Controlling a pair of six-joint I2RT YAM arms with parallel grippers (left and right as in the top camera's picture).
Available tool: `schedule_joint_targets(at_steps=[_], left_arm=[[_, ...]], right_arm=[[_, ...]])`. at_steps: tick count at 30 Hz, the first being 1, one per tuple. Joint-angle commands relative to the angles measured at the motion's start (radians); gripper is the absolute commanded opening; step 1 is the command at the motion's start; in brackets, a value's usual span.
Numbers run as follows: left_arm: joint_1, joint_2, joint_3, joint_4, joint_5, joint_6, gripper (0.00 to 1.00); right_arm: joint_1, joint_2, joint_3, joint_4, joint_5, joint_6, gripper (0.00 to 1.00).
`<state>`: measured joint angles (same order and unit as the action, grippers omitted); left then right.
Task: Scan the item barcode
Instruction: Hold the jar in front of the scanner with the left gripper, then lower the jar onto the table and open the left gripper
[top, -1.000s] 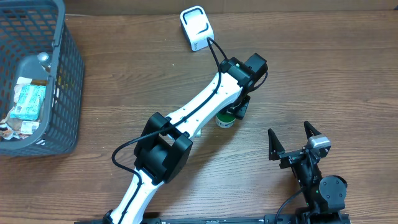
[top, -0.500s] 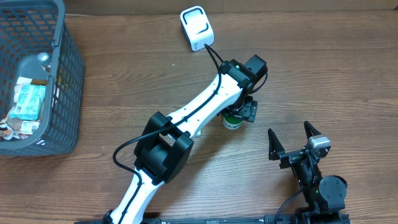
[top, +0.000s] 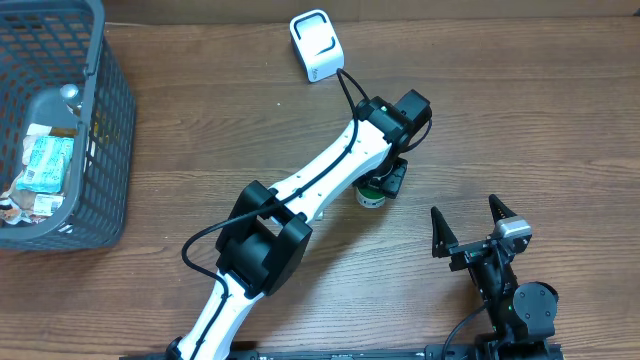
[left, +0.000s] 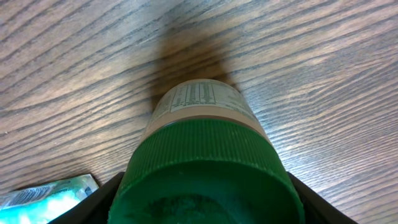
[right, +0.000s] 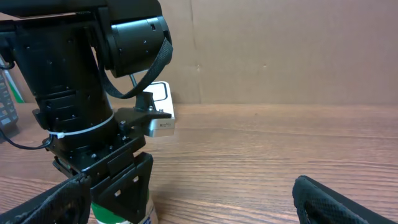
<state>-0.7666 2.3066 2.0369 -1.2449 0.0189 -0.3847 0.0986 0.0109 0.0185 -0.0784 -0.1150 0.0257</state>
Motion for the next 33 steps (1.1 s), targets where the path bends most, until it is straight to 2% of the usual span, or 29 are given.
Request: schedule_joint_targets(at_steps=[1, 6, 9, 11, 13, 23, 33], left_arm=[[-0.003, 0.012, -0.003, 0.0, 0.0, -0.023, 0.61], [-0.002, 0.008, -0.003, -0.003, 0.0, -0.023, 0.76], [0.006, 0.0, 0.009, -0.018, 0.0, -0.023, 0.81], [0.01, -0.009, 0.038, -0.042, 0.0, -0.022, 0.89], [0.011, -0.021, 0.056, -0.05, 0.0, -0.018, 0.92], [0.033, -0.064, 0.195, -0.161, -0.004, -0.011, 0.98], [0.131, -0.065, 0.29, -0.286, -0.003, -0.012, 1.0]], right_arm=[[-0.005, -0.008, -0.011, 0.004, 0.009, -0.001, 1.0], [-0.005, -0.008, -0.011, 0.004, 0.009, -0.001, 1.0], [-0.005, -0.008, -0.011, 0.004, 0.009, -0.001, 1.0], [-0.005, -0.008, -0.011, 0.004, 0.009, -0.001, 1.0], [-0.005, -0.008, -0.011, 0.004, 0.009, -0.001, 1.0], [-0.005, -0.008, -0.011, 0.004, 0.009, -0.001, 1.0], [-0.005, -0.008, -0.011, 0.004, 0.009, -0.001, 1.0]])
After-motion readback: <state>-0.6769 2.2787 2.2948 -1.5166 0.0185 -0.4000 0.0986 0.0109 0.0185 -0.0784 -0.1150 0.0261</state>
